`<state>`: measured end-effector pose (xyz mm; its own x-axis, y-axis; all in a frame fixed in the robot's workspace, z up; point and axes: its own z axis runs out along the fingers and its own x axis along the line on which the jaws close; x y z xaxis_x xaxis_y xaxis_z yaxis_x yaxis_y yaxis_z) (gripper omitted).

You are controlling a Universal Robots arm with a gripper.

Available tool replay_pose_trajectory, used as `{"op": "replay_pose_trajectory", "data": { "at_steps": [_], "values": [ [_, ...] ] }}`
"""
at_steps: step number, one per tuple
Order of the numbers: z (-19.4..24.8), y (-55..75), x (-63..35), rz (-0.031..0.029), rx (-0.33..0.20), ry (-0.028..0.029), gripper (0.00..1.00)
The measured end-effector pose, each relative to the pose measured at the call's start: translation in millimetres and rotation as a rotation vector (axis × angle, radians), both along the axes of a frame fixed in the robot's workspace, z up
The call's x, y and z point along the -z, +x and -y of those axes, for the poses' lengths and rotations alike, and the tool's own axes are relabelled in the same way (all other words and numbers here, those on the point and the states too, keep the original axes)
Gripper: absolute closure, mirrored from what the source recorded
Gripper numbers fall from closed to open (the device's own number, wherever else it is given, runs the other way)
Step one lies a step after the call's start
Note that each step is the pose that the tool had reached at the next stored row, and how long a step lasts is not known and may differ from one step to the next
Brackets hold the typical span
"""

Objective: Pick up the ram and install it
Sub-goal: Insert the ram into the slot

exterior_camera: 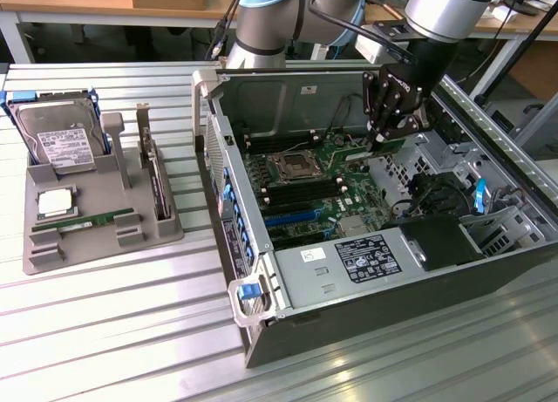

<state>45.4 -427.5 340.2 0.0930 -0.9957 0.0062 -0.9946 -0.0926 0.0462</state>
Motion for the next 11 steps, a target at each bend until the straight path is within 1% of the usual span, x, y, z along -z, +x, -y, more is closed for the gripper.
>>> {"op": "replay_pose_trajectory", "data": {
  "at_steps": [11],
  "values": [
    [0.0, 0.0, 2.3, 0.0000, 0.000, 0.0000, 0.88]
  ]
}}
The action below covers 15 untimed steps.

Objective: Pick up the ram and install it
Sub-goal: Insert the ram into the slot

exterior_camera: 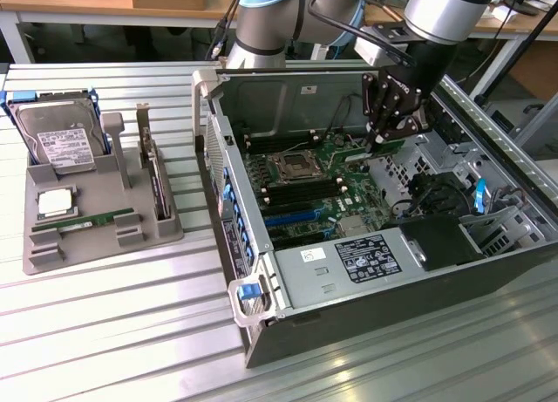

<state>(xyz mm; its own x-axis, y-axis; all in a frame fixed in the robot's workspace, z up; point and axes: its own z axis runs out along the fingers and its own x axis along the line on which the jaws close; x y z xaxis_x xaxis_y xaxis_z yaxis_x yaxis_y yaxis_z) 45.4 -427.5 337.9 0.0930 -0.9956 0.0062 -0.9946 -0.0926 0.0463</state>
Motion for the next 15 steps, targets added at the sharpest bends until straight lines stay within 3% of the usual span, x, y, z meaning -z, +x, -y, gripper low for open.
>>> {"op": "replay_pose_trajectory", "data": {
  "at_steps": [15],
  "values": [
    [0.0, 0.0, 3.6, 0.0000, 0.000, 0.0000, 0.88]
  ]
}}
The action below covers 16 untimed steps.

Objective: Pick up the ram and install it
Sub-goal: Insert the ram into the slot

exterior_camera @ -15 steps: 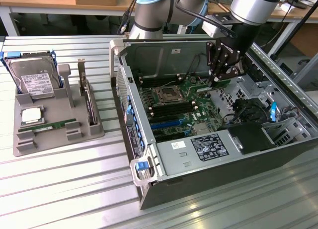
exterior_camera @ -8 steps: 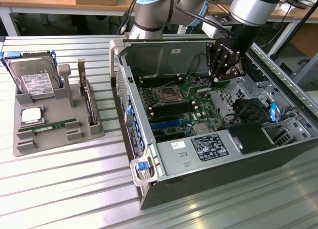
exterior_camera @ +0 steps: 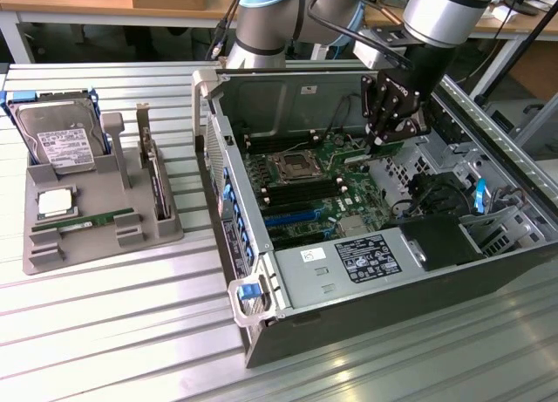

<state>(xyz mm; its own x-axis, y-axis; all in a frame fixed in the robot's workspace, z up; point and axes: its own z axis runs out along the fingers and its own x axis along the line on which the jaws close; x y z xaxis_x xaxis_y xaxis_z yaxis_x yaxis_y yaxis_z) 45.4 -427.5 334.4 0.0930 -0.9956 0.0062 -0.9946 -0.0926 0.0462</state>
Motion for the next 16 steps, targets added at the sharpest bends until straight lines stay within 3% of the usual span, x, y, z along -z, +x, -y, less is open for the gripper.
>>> {"op": "replay_pose_trajectory", "data": {
  "at_steps": [16],
  "values": [
    [0.0, 0.0, 3.7, 0.0000, 0.000, 0.0000, 0.88]
  ]
}}
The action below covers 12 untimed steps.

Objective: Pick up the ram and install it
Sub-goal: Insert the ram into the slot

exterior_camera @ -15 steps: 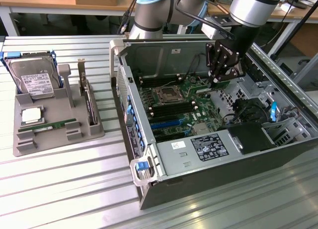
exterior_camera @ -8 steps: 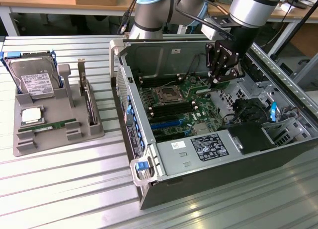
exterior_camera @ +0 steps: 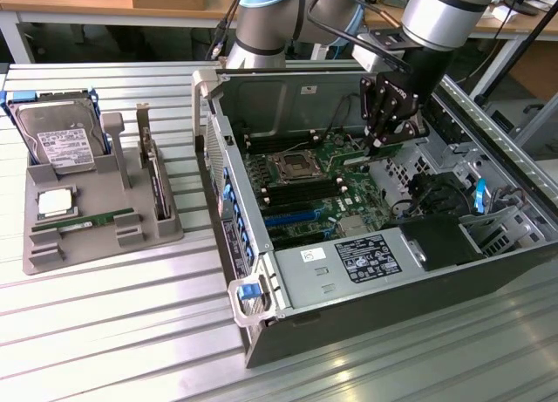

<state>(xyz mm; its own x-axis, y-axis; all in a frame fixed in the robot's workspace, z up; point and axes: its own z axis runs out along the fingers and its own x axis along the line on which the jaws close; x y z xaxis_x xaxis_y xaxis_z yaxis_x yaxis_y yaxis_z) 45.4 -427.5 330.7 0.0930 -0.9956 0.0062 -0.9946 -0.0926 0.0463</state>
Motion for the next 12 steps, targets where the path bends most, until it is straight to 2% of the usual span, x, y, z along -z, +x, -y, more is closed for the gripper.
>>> {"op": "replay_pose_trajectory", "data": {
  "at_steps": [12],
  "values": [
    [0.0, 0.1, 3.3, 0.0000, 0.000, 0.0000, 0.88]
  ]
}}
